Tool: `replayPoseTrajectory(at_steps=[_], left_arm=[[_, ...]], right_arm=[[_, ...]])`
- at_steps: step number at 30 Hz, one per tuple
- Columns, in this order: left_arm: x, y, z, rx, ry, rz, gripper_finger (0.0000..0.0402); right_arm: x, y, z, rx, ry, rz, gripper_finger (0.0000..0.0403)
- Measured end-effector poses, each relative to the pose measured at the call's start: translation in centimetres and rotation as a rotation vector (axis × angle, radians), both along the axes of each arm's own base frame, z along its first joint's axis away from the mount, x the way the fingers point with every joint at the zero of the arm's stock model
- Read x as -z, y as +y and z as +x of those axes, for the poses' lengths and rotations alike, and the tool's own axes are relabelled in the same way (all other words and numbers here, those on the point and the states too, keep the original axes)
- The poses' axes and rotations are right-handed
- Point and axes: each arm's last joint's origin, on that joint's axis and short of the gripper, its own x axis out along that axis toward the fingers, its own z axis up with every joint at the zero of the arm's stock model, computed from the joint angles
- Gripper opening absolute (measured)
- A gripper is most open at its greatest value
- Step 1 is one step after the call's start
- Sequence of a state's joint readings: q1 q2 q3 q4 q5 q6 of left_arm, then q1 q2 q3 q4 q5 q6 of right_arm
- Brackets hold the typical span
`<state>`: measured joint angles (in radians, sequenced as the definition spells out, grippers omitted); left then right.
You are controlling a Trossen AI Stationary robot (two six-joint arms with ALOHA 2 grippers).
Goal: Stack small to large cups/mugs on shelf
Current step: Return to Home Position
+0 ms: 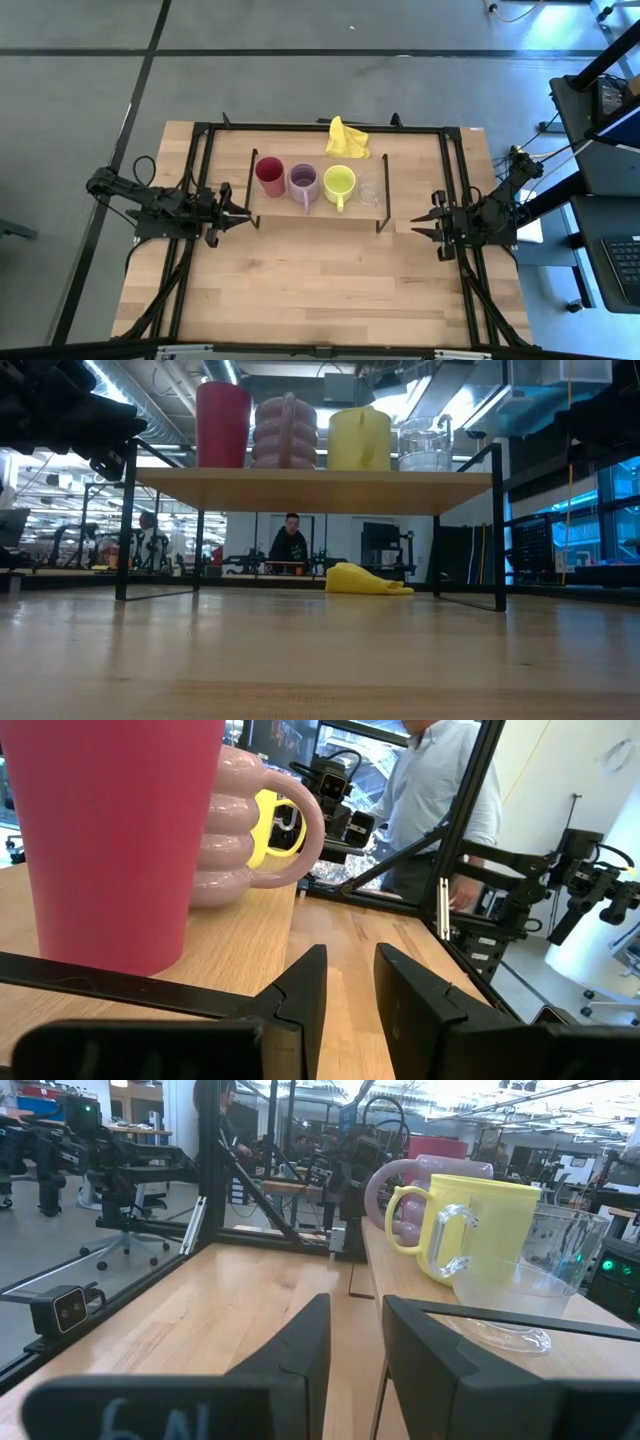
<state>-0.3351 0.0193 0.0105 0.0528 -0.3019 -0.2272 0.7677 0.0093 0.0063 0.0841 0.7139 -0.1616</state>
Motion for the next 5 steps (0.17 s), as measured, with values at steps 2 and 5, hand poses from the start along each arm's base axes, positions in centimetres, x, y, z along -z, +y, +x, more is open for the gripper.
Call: replayPoseTrajectory(at_steps=[2,5], left_arm=[[0.00,0.00,0.00,0.000,0.000,0.000,0.0082],[0.00,0.00,0.00,0.000,0.000,0.000,0.0082]], right_arm=[[0.00,0.00,0.00,0.000,0.000,0.000,0.0096],[0.00,0.00,0.00,0.000,0.000,0.000,0.0096]])
